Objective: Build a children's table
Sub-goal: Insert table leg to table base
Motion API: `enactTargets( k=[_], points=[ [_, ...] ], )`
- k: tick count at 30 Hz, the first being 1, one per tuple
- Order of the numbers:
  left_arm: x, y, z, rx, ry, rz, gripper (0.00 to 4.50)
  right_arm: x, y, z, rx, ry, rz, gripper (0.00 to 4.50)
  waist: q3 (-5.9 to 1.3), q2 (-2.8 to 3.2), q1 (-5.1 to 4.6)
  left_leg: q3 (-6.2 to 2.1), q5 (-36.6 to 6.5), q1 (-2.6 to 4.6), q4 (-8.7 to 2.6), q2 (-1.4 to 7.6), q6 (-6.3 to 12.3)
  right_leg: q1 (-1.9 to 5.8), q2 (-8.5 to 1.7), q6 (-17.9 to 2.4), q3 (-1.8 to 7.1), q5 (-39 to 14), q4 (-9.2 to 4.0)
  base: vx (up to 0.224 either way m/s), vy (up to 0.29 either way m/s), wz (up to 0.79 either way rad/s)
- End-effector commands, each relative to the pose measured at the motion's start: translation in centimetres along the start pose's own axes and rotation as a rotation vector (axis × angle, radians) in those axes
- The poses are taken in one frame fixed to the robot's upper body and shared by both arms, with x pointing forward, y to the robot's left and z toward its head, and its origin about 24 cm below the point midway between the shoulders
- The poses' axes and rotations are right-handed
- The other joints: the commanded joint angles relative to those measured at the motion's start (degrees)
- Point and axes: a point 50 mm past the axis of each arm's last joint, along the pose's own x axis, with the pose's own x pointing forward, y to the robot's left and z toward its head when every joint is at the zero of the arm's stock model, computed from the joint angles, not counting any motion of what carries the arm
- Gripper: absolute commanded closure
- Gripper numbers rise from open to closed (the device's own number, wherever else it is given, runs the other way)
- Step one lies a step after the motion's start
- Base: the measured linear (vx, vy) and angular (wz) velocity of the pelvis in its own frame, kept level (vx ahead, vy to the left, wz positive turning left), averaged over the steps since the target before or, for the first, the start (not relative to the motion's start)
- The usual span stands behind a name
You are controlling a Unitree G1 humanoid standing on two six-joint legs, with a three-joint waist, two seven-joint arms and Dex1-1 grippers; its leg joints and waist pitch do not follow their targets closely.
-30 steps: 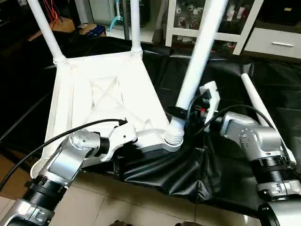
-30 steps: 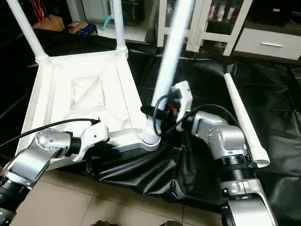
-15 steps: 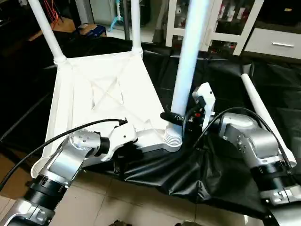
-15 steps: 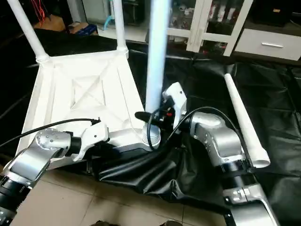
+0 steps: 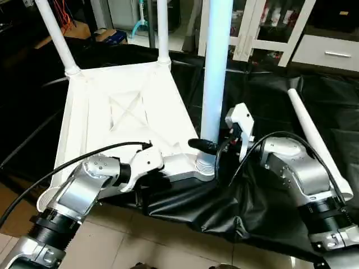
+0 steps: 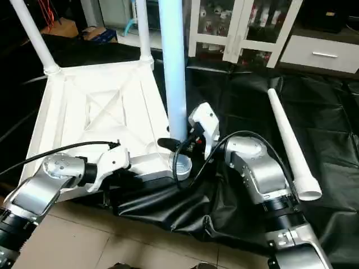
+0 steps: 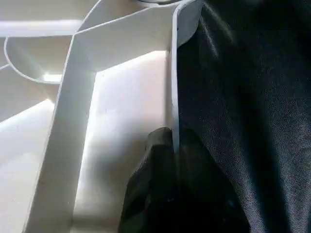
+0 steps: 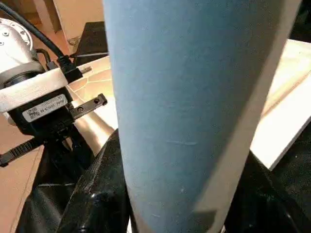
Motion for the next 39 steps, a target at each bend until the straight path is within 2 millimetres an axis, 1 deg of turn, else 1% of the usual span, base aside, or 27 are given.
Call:
enactTargets(
  k=[1, 2, 3, 5, 6, 7, 9, 10, 12, 14, 15, 16, 17, 18, 19, 20, 23, 26, 27, 28, 30, 32, 33, 35, 36, 37, 39],
  points=[
    [1.0, -0.8, 0.1, 0.011, -0.025, -0.063, 4.45, -0.8, -0.4, -3.1, 0.097, 0.081, -0.079, 2.66, -2.65, -0.91, -0.46, -2.95, -11.59, 1.37, -5.77, 6.35, 1.12, 1.55, -4.48, -13.54, 3.75, -14.94, -4.46, 0.000, 0.000, 0.00],
    [1.0, -0.8, 0.1, 0.010, -0.025, -0.062, 4.45, -1.0, -0.5, -3.3, 0.107, 0.078, -0.097, 2.66, -2.66, -0.90, -0.50, -2.96, -11.73, 1.40, -5.77, 6.36, 1.00, 1.53, -4.53, -13.59, 3.80, -15.12, -4.52, 0.000, 0.000, 0.00],
    [1.0, -0.8, 0.1, 0.010, -0.024, -0.062, 4.45, -1.6, -1.0, -3.7, 0.146, 0.064, -0.142, 2.66, -2.55, -0.79, -0.47, -3.05, -12.65, 1.39, -5.89, 6.36, 0.69, 1.48, -4.46, -13.43, 3.76, -15.86, -4.57, 0.000, 0.000, 0.00],
    [1.0, -0.8, 0.1, 0.010, -0.024, -0.062, 4.45, -1.6, -1.0, -3.7, 0.146, 0.064, -0.142, 2.66, -2.58, -0.81, -0.44, -3.00, -14.04, 1.76, -5.94, 6.40, 0.17, 1.30, -4.38, -13.13, 3.78, -16.86, -4.77, 0.000, 0.000, 0.00],
    [0.9, -0.7, 0.1, 0.010, -0.023, -0.061, 4.45, -2.5, -1.1, -4.3, 0.168, 0.069, -0.166, 2.66, -2.57, -0.75, -0.54, -3.07, -14.22, 1.64, -6.01, 6.39, -0.07, 1.35, -4.34, -13.12, 3.80, -16.62, -4.69, 0.000, 0.000, 0.00],
    [0.9, -0.7, 0.1, 0.010, -0.022, -0.060, 4.45, -2.9, -1.1, -4.6, 0.176, 0.073, -0.175, 2.66, -2.49, -0.79, -0.56, -3.04, -14.69, 1.58, -6.10, 6.40, -0.19, 1.35, -4.32, -12.82, 3.82, -16.98, -4.80, 0.000, 0.000, 0.00],
    [0.9, -0.7, 0.1, 0.010, -0.022, -0.059, 4.45, -3.5, -1.1, -5.1, 0.190, 0.078, -0.189, 2.66, -2.52, -0.74, -0.52, -2.99, -15.03, 1.78, -6.12, 6.42, -0.40, 1.22, -4.32, -12.77, 3.90, -16.88, -4.81, 0.000, 0.000, 0.00],
    [0.9, -0.6, 0.1, 0.010, -0.021, -0.059, 4.45, -3.9, -1.0, -5.4, 0.193, 0.086, -0.196, 2.66, -2.53, -0.76, -0.55, -3.01, -14.95, 1.61, -6.17, 6.43, -0.41, 1.34, -4.35, -12.78, 3.92, -16.61, -4.80, 0.000, 0.000, 0.00],
    [0.9, -0.6, 0.1, 0.011, -0.020, -0.058, 4.45, -4.2, -0.9, -5.8, 0.193, 0.093, -0.199, 2.66, -2.48, -0.68, -0.53, -2.93, -15.29, 1.83, -6.27, 6.43, -0.59, 1.19, -4.21, -12.72, 3.91, -16.33, -4.87, 0.000, 0.000, 0.00],
    [0.9, -0.5, 0.1, 0.012, -0.020, -0.056, 4.45, -4.4, -0.6, -6.2, 0.182, 0.106, -0.195, 2.66, -2.52, -0.76, -0.52, -2.96, -15.31, 1.74, -6.33, 6.43, -0.58, 1.36, -4.29, -12.70, 3.90, -16.10, -4.85, 0.000, 0.000, 0.00],
    [0.9, -0.5, 0.1, 0.013, -0.020, -0.053, 4.45, -4.4, -0.1, -6.4, 0.172, 0.114, -0.177, 2.66, -2.50, -0.80, -0.55, -2.97, -15.21, 1.65, -6.35, 6.42, -0.42, 1.40, -4.36, -12.64, 3.96, -16.27, -4.91, 0.000, 0.000, 0.00],
    [0.9, -0.5, 0.1, 0.013, -0.020, -0.053, 4.45, -4.4, -0.1, -6.4, 0.172, 0.114, -0.177, 2.66, -2.49, -0.81, -0.53, -2.94, -15.23, 1.63, -6.34, 6.41, -0.35, 1.39, -4.39, -12.54, 3.97, -16.55, -5.00, 0.000, 0.000, 0.00],
    [0.9, -0.5, 0.1, 0.013, -0.020, -0.053, 4.45, -4.4, -0.1, -6.4, 0.172, 0.114, -0.177, 2.66, -2.52, -0.79, -0.41, -2.87, -15.20, 1.87, -6.33, 6.48, -0.33, 1.23, -4.40, -12.46, 4.03, -16.64, -5.06, 0.000, 0.000, 0.00],
    [0.9, -0.4, 0.1, 0.014, -0.021, -0.051, 4.45, -4.4, 0.3, -6.6, 0.162, 0.124, -0.161, 2.66, -2.51, -0.71, -0.46, -2.91, -14.88, 1.72, -6.37, 6.44, -0.20, 1.32, -4.30, -12.55, 4.03, -16.25, -4.98, 0.000, 0.000, 0.00],
    [0.9, -0.4, 0.2, 0.015, -0.021, -0.050, 4.45, -4.3, 0.7, -6.8, 0.153, 0.139, -0.145, 2.66, -2.45, -0.71, -0.40, -2.84, -14.82, 1.77, -6.39, 6.46, -0.09, 1.20, -4.29, -12.60, 4.10, -16.02, -5.03, 0.000, 0.000, 0.00],
    [1.0, -0.4, 0.2, 0.017, -0.021, -0.049, 4.45, -4.2, 1.0, -7.1, 0.141, 0.163, -0.128, 2.66, -2.44, -0.77, -0.40, -2.85, -14.80, 1.74, -6.42, 6.46, -0.08, 1.28, -4.27, -12.51, 4.09, -16.06, -5.07, 0.000, 0.000, 0.00],
    [1.0, -0.3, 0.2, 0.018, -0.021, -0.050, 4.45, -3.9, 1.2, -7.4, 0.125, 0.196, -0.111, 2.66, -2.36, -0.87, -0.48, -2.78, -15.36, 1.71, -6.47, 6.41, -0.15, 1.27, -4.27, -12.38, 4.22, -16.98, -5.11, 0.000, 0.000, 0.00],
    [1.0, -0.3, 0.2, 0.020, -0.020, -0.050, 4.45, -3.7, 1.3, -7.4, 0.123, 0.197, -0.106, 2.66, -1.86, -0.91, -0.61, -2.98, -19.19, 1.86, -6.72, 6.40, -0.97, 0.99, -4.38, -11.16, 4.36, -23.05, -5.74, 0.000, 0.000, 0.00],
    [1.0, -0.3, 0.2, 0.020, -0.020, -0.050, 4.45, -3.5, 1.3, -7.4, 0.124, 0.196, -0.100, 2.66, -1.75, -0.90, -0.66, -3.14, -21.63, 2.28, -6.80, 6.46, -1.79, 0.77, -4.44, -10.35, 4.41, -26.34, -6.07, 0.000, 0.000, 0.00],
    [1.0, -0.3, 0.2, 0.020, -0.020, -0.050, 4.45, -3.5, 1.3, -7.3, 0.124, 0.195, -0.097, 2.66, -1.85, -1.00, -0.66, -3.13, -22.23, 2.51, -6.82, 6.43, -2.11, 0.71, -4.41, -10.03, 4.40, -27.05, -6.22, 0.000, 0.000, 0.00],
    [1.0, -0.3, 0.2, 0.020, -0.021, -0.050, 4.49, -2.8, 1.3, -7.2, 0.124, 0.205, -0.074, 2.67, -1.93, -1.17, -0.87, -3.15, -22.04, 2.49, -7.02, 6.44, -2.47, 0.72, -4.27, -9.90, 4.49, -25.79, -6.17, 0.000, 0.000, 0.00],
    [1.0, -0.4, 0.2, 0.020, -0.021, -0.049, 4.50, -2.4, 1.2, -7.2, 0.123, 0.210, -0.067, 2.67, -1.92, -1.08, -0.98, -3.06, -21.53, 2.44, -7.08, 6.43, -2.45, 0.68, -4.20, -10.34, 4.51, -24.31, -6.02, 0.000, 0.000, 0.00],
    [1.0, -0.4, 0.1, 0.020, -0.021, -0.049, 4.50, -2.2, 1.2, -7.1, 0.122, 0.212, -0.066, 2.67, -1.88, -1.16, -1.10, -3.03, -21.77, 2.42, -7.03, 6.39, -2.49, 0.63, -4.27, -10.51, 4.57, -24.62, -6.09, 0.000, 0.000, 0.00],
    [1.0, -0.4, 0.1, 0.019, -0.021, -0.049, 4.50, -2.0, 1.1, -7.1, 0.124, 0.215, -0.067, 2.67, -1.79, -1.12, -1.35, -3.13, -22.88, 2.41, -7.08, 6.36, -2.74, 0.57, -4.32, -10.32, 4.57, -26.14, -6.23, 0.000, 0.000, 0.00],
    [1.0, -0.4, 0.1, 0.019, -0.022, -0.048, 4.50, -1.8, 0.9, -7.2, 0.119, 0.224, -0.072, 2.67, -1.74, -1.37, -1.44, -3.18, -23.85, 2.47, -7.12, 6.42, -3.01, 0.47, -4.30, -9.74, 4.59, -27.49, -6.39, 0.000, 0.000, 0.00],
    [1.0, -0.4, 0.1, 0.018, -0.022, -0.048, 4.50, -1.6, 0.6, -7.2, 0.115, 0.227, -0.085, 2.67, -1.81, -1.30, -1.65, -3.33, -24.40, 2.48, -7.12, 6.40, -3.27, 0.39, -4.34, -9.64, 4.57, -28.17, -6.30, 0.000, 0.000, 0.00],
    [1.1, -0.4, 0.1, 0.017, -0.024, -0.048, 4.50, -1.1, 0.4, -7.2, 0.117, 0.225, -0.093, 2.67, -1.65, -1.34, -2.03, -3.59, -25.88, 2.15, -7.27, 6.39, -3.69, 0.39, -4.39, -9.15, 4.51, -29.92, -6.43, 0.000, 0.000, 0.00]
  ],
)
